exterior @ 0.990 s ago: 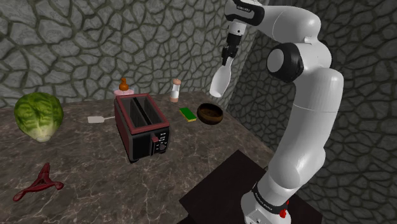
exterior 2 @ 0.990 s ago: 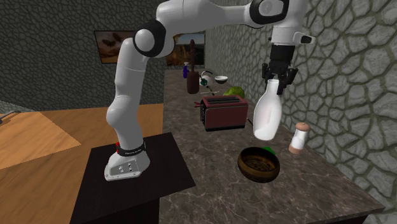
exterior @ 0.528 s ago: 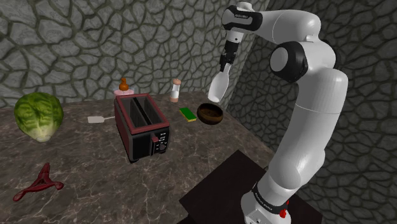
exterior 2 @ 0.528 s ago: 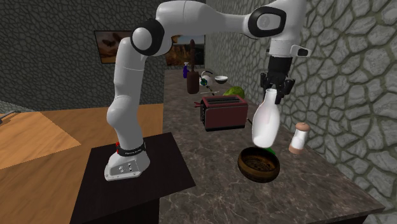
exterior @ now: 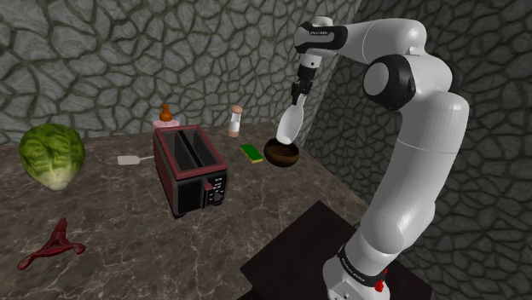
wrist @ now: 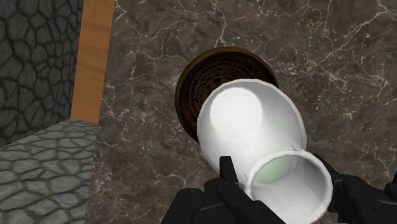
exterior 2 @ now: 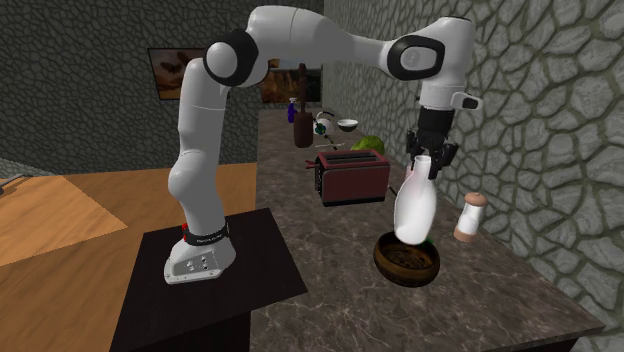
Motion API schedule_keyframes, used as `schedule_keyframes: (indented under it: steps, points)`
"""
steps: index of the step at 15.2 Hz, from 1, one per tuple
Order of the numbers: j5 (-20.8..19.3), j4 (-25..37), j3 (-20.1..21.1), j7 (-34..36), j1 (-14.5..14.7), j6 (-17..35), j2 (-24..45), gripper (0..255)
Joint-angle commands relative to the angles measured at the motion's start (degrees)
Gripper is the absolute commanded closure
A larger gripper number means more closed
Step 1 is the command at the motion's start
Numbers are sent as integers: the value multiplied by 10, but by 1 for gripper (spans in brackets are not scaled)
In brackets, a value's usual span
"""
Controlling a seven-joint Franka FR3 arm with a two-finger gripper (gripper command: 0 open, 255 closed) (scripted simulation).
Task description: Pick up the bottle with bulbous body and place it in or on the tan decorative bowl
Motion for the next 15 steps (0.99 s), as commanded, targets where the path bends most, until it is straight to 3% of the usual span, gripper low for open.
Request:
schedule_keyframes:
  steps: [1,6,14,15]
  points:
    - [0,-13,0,0,1,14,0,255]
    - [1,-52,1,0,2,55,2,255]
    - [1,-52,1,0,2,55,2,255]
    - [1,-52,1,0,2,55,2,0]
